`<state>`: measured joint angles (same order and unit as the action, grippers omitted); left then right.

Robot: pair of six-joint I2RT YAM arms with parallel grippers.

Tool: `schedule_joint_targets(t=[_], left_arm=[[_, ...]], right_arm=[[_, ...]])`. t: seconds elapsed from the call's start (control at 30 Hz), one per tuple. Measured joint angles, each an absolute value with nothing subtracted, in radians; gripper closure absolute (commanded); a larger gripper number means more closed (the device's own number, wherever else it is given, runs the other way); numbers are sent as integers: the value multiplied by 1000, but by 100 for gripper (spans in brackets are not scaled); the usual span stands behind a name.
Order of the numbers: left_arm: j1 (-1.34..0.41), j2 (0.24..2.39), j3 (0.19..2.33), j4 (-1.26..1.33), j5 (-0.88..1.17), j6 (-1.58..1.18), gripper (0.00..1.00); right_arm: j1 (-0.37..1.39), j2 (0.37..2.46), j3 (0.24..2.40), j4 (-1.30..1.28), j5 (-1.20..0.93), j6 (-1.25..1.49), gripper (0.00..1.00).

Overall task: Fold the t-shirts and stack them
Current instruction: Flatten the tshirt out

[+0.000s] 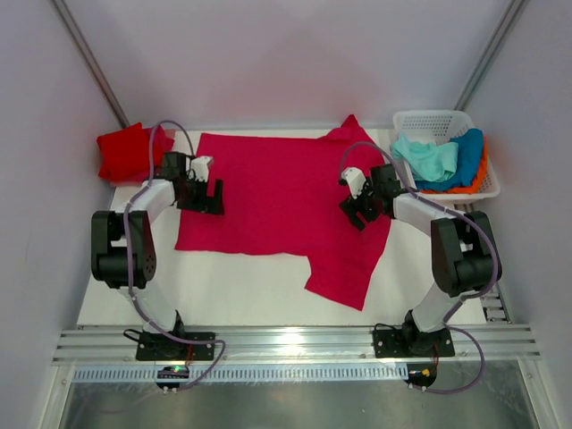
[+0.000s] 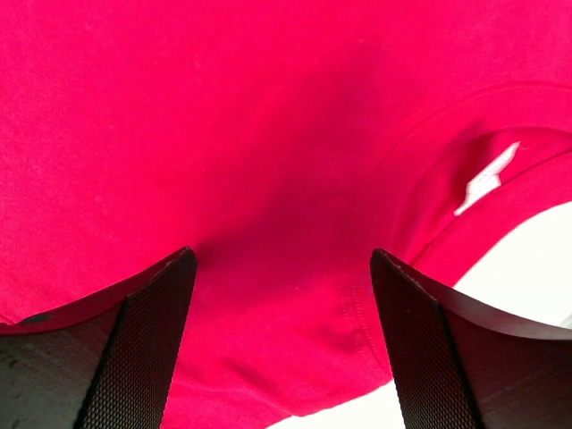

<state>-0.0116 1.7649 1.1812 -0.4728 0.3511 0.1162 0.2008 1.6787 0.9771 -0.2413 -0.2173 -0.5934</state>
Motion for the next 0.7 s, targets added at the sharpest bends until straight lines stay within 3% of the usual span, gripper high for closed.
schedule_joint_targets(t=[0.7], left_arm=[[-12, 1911, 1365, -692, 341, 196, 1]], right_arm=[[201, 1756, 1172, -538, -132, -578, 19]])
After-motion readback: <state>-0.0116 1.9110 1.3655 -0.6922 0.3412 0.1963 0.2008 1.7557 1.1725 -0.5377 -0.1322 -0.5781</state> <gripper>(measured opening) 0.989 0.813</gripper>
